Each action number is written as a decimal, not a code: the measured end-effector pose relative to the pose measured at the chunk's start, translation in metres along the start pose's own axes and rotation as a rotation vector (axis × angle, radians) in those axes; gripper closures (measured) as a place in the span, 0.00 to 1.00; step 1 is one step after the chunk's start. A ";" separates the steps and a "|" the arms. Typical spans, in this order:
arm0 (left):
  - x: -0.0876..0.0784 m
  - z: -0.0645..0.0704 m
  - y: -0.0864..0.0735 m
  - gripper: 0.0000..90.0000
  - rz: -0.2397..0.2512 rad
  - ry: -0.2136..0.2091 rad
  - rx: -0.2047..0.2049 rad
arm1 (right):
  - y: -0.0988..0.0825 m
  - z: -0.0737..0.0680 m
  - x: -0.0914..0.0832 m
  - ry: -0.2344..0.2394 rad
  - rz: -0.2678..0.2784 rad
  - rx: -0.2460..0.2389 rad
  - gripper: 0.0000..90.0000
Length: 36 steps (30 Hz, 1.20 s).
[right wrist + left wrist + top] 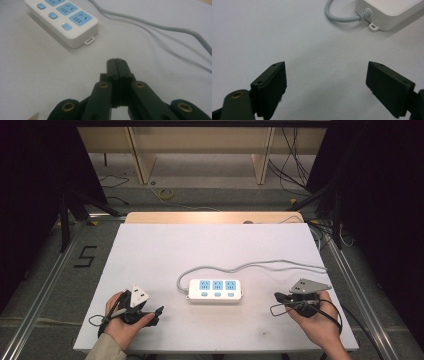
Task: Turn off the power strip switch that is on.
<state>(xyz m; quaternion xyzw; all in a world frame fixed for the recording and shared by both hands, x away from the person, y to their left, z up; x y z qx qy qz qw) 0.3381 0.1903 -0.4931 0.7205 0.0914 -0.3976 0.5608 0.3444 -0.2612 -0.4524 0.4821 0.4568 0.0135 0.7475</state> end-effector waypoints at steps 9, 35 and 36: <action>0.000 0.000 0.000 0.19 0.000 0.000 0.002 | 0.004 -0.002 0.002 0.005 -0.001 -0.009 1.00; 0.001 0.001 0.000 0.19 -0.001 -0.003 0.003 | 0.017 -0.009 0.010 0.023 -0.018 -0.036 1.00; 0.001 0.001 0.000 0.19 -0.001 -0.003 0.003 | 0.018 -0.009 0.010 0.024 -0.018 -0.038 1.00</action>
Point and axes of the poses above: each handheld gripper's, and its own axes: x roughly forward along the jaws, y roughly out of its top, z roughly to its right, the point moved 3 cm from there along x, roughly forward along the jaws, and after that the axes turned 5 degrees about -x, right-handed, at the moved point
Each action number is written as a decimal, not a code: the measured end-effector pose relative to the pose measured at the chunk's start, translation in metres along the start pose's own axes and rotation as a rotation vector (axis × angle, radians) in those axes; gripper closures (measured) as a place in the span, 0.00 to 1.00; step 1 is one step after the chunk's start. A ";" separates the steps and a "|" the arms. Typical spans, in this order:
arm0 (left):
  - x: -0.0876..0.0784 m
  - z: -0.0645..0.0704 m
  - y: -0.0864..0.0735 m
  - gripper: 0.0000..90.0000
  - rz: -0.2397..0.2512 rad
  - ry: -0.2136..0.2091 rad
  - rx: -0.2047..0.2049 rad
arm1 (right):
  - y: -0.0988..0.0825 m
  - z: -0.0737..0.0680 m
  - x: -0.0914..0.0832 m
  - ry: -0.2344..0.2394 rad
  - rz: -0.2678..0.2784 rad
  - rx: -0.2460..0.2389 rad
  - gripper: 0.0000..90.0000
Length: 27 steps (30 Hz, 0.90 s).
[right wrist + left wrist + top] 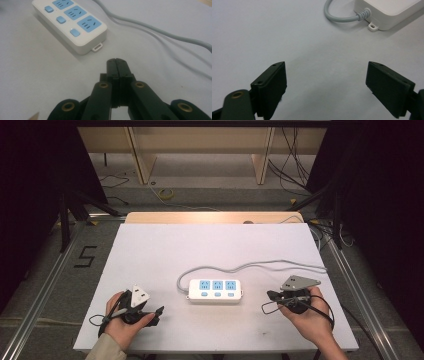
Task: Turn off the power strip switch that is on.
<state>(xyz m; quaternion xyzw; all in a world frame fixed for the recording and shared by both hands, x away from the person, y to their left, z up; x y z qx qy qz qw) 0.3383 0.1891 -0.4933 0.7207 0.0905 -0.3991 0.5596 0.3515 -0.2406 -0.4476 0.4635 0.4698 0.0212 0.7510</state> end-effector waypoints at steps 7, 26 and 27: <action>0.000 0.000 0.000 0.19 0.001 0.001 0.002 | 0.003 -0.002 0.002 0.003 -0.005 -0.008 1.00; 0.000 0.000 0.000 0.19 0.001 0.001 0.002 | 0.015 -0.007 0.010 0.032 -0.021 -0.026 1.00; 0.000 0.000 0.000 0.19 0.001 0.001 0.002 | 0.015 -0.007 0.010 0.032 -0.021 -0.026 1.00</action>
Point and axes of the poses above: each handheld gripper's, and its own axes: x roughly forward along the jaws, y roughly out of its top, z roughly to its right, the point moved 3 cm from there along x, roughly forward along the jaws, and after that the axes turned 5 degrees about -x, right-handed, at the moved point
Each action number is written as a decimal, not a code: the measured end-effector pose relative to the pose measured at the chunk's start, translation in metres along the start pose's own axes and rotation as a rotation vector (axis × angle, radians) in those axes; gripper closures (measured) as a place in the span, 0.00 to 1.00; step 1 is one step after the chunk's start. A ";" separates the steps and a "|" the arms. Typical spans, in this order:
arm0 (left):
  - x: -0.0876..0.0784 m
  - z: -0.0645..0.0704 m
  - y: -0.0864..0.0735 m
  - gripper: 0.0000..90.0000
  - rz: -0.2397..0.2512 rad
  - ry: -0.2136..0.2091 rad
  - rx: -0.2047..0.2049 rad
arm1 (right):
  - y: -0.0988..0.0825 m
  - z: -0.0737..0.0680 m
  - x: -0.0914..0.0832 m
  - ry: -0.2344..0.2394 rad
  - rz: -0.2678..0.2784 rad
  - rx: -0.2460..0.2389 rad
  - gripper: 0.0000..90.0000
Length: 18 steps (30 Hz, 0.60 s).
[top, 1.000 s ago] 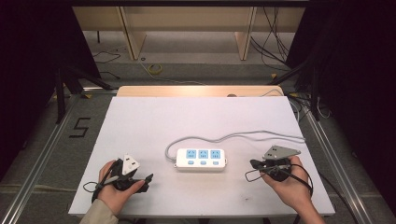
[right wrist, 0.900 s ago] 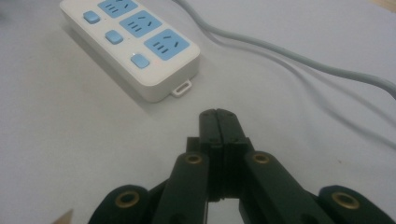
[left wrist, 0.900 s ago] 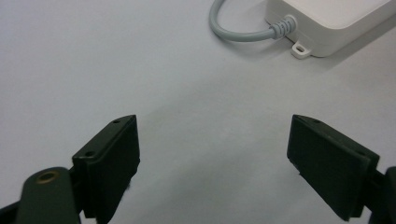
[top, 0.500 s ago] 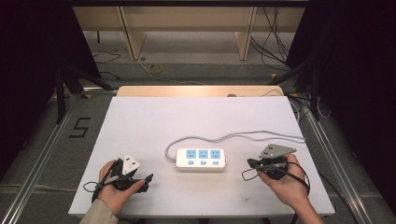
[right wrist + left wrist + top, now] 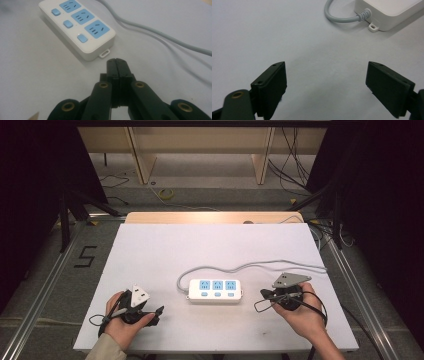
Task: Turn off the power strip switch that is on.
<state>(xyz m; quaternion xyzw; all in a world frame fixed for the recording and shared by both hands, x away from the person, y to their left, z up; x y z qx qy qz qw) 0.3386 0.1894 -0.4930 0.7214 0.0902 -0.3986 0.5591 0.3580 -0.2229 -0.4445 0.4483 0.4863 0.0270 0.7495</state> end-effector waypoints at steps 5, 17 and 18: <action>0.000 0.000 0.000 0.19 0.002 0.000 -0.001 | 0.004 -0.002 0.003 0.009 -0.004 -0.008 1.00; 0.000 0.000 0.000 0.19 0.001 0.001 0.000 | 0.012 -0.006 0.007 0.023 -0.012 -0.023 1.00; 0.000 0.000 0.000 0.19 0.001 0.001 0.000 | 0.012 -0.006 0.007 0.023 -0.012 -0.023 1.00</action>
Point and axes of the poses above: each handheld gripper's, and its own axes: x roughly forward along the jaws, y roughly out of its top, z roughly to its right, the point moved 3 cm from there along x, roughly forward along the jaws, and after that the axes turned 5 degrees about -x, right-handed, at the moved point
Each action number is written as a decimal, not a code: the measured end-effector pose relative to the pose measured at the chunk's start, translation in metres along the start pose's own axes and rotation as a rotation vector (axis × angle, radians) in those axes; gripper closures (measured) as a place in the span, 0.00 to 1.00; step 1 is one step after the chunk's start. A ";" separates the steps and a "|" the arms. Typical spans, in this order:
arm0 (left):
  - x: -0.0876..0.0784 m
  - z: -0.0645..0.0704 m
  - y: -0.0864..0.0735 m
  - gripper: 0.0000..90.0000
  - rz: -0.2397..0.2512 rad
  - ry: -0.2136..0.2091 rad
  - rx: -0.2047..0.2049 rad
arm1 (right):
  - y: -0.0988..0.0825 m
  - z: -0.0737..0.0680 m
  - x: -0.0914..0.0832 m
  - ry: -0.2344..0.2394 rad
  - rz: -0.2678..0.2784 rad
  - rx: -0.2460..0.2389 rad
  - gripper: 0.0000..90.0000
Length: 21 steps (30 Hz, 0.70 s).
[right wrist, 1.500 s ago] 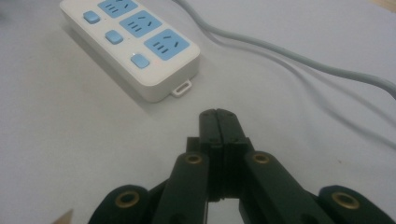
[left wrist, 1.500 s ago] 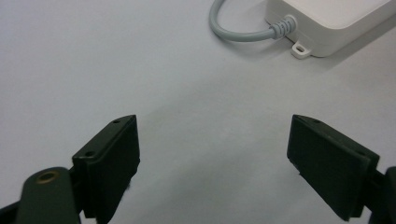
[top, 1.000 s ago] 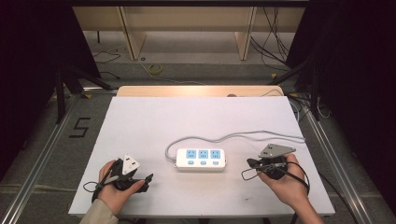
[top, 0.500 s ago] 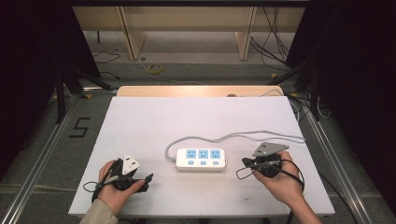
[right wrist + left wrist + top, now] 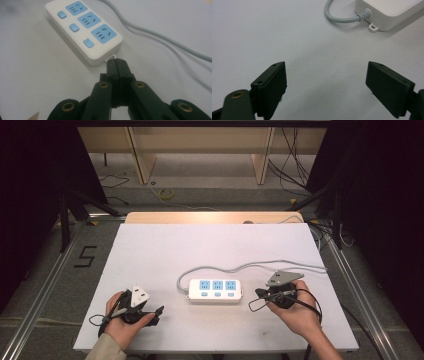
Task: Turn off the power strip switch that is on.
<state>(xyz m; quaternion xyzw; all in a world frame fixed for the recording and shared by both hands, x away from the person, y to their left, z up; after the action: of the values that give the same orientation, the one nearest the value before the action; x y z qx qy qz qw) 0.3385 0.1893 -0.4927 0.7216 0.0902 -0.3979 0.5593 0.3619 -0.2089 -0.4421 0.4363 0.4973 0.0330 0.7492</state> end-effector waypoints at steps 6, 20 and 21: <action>0.000 0.000 0.000 0.19 -0.001 0.000 0.001 | 0.003 -0.001 0.002 0.005 -0.002 -0.004 1.00; 0.000 0.000 0.000 0.19 0.000 0.001 0.002 | 0.009 -0.004 0.007 0.020 -0.009 -0.018 1.00; 0.000 0.000 0.000 0.19 0.002 0.001 0.001 | 0.010 -0.004 0.008 0.023 -0.011 -0.020 1.00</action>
<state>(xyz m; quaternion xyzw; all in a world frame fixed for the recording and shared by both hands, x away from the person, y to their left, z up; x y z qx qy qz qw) 0.3387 0.1891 -0.4927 0.7221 0.0899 -0.3971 0.5594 0.3669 -0.1961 -0.4410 0.4256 0.5079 0.0386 0.7480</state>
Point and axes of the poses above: each handheld gripper's, and its own axes: x roughly forward along the jaws, y roughly out of its top, z roughly to its right, the point moved 3 cm from there along x, roughly forward along the jaws, and after that the axes turned 5 degrees about -x, right-handed, at the moved point
